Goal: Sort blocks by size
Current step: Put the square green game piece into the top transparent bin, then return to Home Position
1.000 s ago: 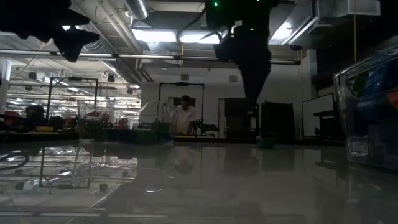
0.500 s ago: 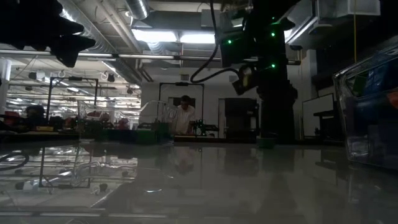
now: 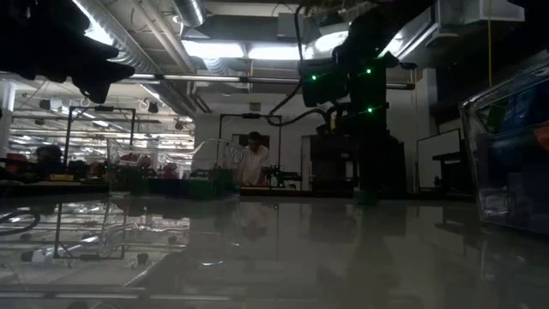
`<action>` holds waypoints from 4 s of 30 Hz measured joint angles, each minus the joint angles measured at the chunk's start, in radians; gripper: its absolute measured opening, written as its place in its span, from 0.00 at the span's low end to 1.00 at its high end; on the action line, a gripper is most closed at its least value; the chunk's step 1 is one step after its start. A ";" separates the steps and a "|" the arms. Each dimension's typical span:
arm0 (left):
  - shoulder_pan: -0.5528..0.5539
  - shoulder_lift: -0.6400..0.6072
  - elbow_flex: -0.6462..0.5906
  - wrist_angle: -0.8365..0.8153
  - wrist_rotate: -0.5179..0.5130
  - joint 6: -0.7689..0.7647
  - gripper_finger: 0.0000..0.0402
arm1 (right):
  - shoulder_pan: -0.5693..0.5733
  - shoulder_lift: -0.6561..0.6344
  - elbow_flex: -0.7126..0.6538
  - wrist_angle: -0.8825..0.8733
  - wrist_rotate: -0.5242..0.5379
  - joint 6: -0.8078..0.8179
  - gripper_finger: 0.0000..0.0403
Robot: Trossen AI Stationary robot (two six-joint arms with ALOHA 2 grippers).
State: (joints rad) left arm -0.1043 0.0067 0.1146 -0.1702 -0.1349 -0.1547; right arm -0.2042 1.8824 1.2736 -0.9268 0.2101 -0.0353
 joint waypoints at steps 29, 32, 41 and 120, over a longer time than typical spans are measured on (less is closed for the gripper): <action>-0.001 0.002 -0.046 0.032 0.003 0.036 0.45 | -0.104 0.000 -0.083 0.122 -0.240 -0.074 0.38; -0.001 0.002 -0.046 0.031 0.003 0.037 0.45 | -0.104 0.000 -0.082 0.145 -0.277 -0.070 0.34; 0.000 0.002 -0.045 0.023 0.002 0.058 0.45 | -0.095 0.002 -0.082 0.287 -0.487 0.061 0.40; 0.000 0.003 -0.046 0.024 0.000 0.050 0.45 | 0.166 -1.135 -1.143 1.472 -0.202 0.299 0.58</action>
State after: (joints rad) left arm -0.1040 0.0093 0.0685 -0.1463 -0.1345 -0.1043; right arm -0.0386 0.7470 0.1306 0.5453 0.0078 0.2635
